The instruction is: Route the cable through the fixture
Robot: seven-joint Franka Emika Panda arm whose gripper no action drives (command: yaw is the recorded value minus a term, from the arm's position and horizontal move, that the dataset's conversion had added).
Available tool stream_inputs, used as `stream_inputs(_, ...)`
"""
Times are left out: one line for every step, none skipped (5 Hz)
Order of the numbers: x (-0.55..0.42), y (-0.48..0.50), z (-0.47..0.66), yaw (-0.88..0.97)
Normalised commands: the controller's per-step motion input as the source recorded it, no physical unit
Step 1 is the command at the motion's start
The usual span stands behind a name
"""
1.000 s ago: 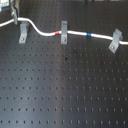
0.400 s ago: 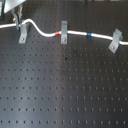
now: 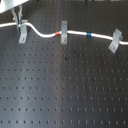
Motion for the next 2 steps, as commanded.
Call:
stream_inputs(-0.592,-0.312,0.03,-0.01)
stream_inputs(-0.001,0.0,-0.03,0.0)
